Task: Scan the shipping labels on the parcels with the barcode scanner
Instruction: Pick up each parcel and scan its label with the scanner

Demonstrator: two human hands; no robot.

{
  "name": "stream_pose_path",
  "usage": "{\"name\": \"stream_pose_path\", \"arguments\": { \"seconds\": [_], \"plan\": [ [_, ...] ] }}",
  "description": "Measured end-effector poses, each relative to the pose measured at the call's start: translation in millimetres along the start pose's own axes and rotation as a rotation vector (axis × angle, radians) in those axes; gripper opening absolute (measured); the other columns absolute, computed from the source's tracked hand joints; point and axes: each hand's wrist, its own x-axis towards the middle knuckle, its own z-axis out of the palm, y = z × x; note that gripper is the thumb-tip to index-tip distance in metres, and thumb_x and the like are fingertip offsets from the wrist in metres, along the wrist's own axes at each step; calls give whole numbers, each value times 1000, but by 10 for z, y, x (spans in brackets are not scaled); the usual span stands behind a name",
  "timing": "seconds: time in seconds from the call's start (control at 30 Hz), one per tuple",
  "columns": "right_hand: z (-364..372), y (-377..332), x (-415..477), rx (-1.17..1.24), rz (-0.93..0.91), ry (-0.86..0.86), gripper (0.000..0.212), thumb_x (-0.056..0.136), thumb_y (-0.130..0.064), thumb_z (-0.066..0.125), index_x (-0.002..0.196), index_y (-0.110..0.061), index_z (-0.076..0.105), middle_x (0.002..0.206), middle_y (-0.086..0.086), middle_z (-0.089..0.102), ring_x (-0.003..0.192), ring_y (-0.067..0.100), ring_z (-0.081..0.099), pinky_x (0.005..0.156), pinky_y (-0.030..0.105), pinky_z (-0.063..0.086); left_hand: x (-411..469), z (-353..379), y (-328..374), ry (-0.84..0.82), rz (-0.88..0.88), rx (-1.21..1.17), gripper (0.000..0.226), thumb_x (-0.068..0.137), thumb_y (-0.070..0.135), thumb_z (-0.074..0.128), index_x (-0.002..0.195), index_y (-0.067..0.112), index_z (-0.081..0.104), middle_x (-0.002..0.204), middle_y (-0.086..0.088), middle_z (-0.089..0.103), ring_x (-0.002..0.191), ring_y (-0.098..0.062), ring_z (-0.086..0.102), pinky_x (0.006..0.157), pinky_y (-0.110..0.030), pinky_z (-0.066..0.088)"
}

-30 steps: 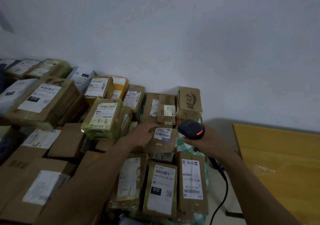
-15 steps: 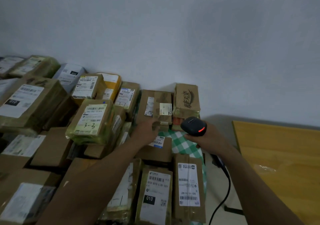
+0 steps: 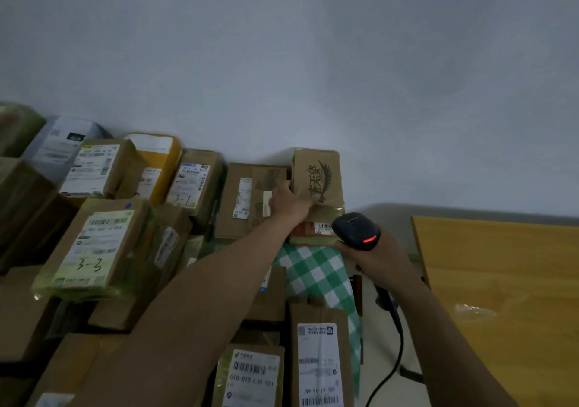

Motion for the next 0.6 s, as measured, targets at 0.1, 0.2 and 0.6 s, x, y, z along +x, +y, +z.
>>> {"name": "stream_pose_path", "arguments": {
  "seconds": [0.1, 0.2, 0.6],
  "plan": [
    [2, 68, 24, 37, 35, 21, 22, 84, -31, 85, 95, -26, 67, 70, -5, 69, 59, 2, 63, 63, 33, 57, -93, 6, -47, -4, -2, -106, 68, 81, 50, 81, 140, 25, 58, 128, 6, 62, 119, -19, 58, 103, -39, 50],
    [6, 91, 50, 60, 24, 20, 22, 85, -32, 85, 96, -26, 67, 68, -9, 69, 58, -1, 63, 61, 26, 52, -122, 2, -111, 11, 20, -210, 43, 94, 26, 76, 135, 20, 65, 127, 1, 68, 110, -17, 60, 95, -33, 52],
    [-106, -365, -335, 294, -2, 370, 30, 84, -47, 82, 102, -27, 69, 86, 2, 74, 83, 19, 72, 80, 48, 63, -1002, -339, -57, -164, 10, -703, 35, 93, 8, 71, 126, 20, 70, 116, 1, 76, 107, -22, 73, 96, -47, 59]
  ]
}}
